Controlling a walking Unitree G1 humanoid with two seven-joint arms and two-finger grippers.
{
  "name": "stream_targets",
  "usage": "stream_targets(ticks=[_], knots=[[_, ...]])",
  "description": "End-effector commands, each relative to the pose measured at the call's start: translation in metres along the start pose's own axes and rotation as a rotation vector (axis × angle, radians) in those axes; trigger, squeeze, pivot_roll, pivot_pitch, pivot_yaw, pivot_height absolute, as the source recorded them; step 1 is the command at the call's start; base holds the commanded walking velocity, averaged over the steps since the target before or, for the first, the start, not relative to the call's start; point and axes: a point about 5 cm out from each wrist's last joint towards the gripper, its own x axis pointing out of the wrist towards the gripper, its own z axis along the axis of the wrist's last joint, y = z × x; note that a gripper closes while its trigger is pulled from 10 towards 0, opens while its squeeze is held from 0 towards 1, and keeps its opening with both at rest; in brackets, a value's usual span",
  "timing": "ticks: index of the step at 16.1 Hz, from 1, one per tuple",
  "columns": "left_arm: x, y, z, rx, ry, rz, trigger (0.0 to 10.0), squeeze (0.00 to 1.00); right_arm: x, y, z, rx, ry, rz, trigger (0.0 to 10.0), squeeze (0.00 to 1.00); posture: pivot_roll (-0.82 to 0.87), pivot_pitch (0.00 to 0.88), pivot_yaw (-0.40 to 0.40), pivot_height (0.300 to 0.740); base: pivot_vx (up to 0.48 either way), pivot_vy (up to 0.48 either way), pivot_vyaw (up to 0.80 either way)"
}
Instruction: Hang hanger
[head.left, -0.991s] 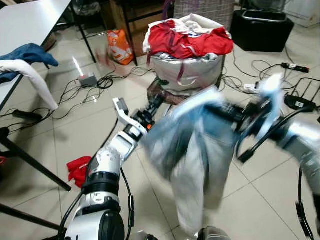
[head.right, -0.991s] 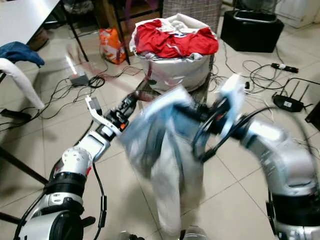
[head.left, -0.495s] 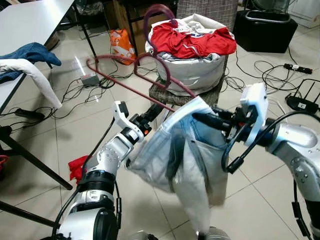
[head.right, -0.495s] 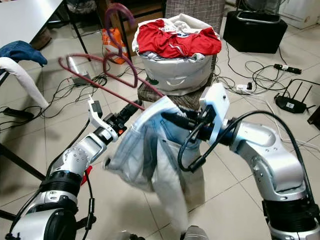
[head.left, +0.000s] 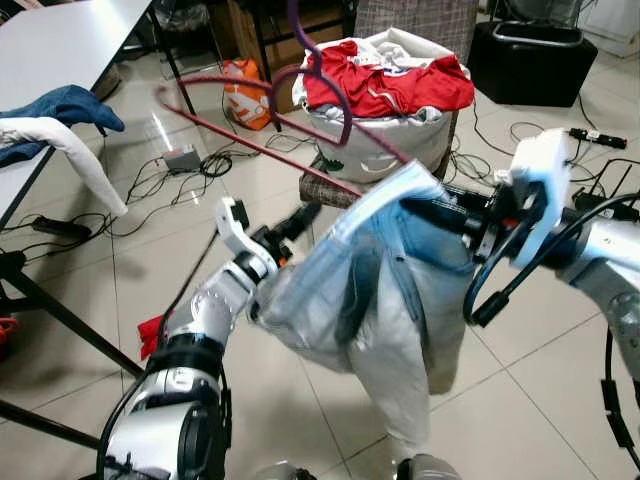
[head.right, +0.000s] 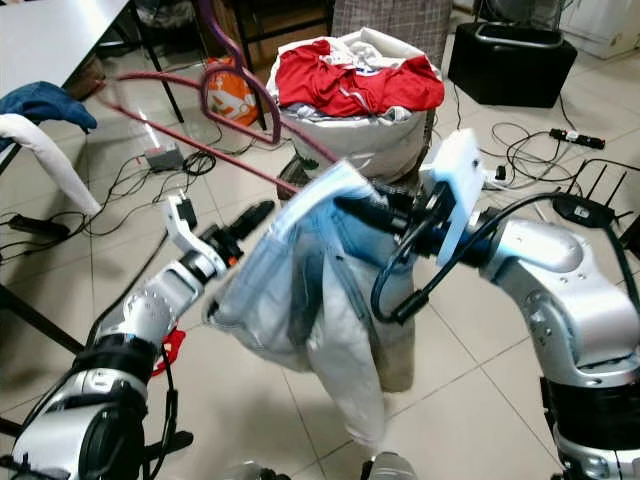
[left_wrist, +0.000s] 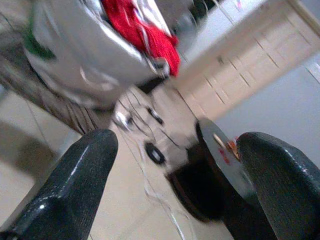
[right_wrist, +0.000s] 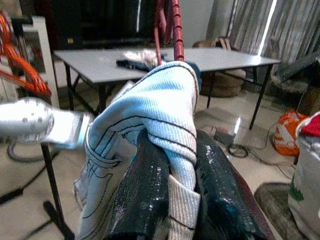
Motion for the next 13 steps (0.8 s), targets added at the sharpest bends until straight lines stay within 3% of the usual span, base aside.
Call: stream_targets(ticks=[1,3,6,9,13], knots=[[0.001,0.002,0.013,0.048,-0.042,0.031,10.0,0.00,0.002,0.002,-0.001,-0.026,-0.003,0.013,10.0,0.00,-0.23,0.000,0.142,0.740,0.000,0.000,0.00],[0.002,-0.002,0.025,0.144,-0.054,0.005,10.0,0.00,-0.001,-0.003,-0.020,0.008,0.036,-0.034,10.0,0.00,-0.23,0.000,0.140,0.740,0.000,0.000,0.00],[0.000,0.000,0.040,0.231,-0.050,-0.002,10.0,0.00,-0.005,-0.009,-0.031,-0.006,0.073,-0.085,10.0,0.00,-0.23,0.000,0.145,0.740,0.000,0.000,0.00],[-0.008,0.009,0.026,0.380,0.133,-0.032,10.0,0.00,-0.005,-0.011,-0.029,-0.010,0.049,-0.103,10.0,0.00,-0.23,0.000,0.145,0.740,0.000,0.000,0.00],[-0.015,0.014,0.007,0.421,0.277,-0.074,10.0,0.00,-0.004,-0.013,-0.015,-0.035,0.000,-0.100,10.0,0.00,-0.23,0.000,0.152,0.740,0.000,0.000,0.00]])
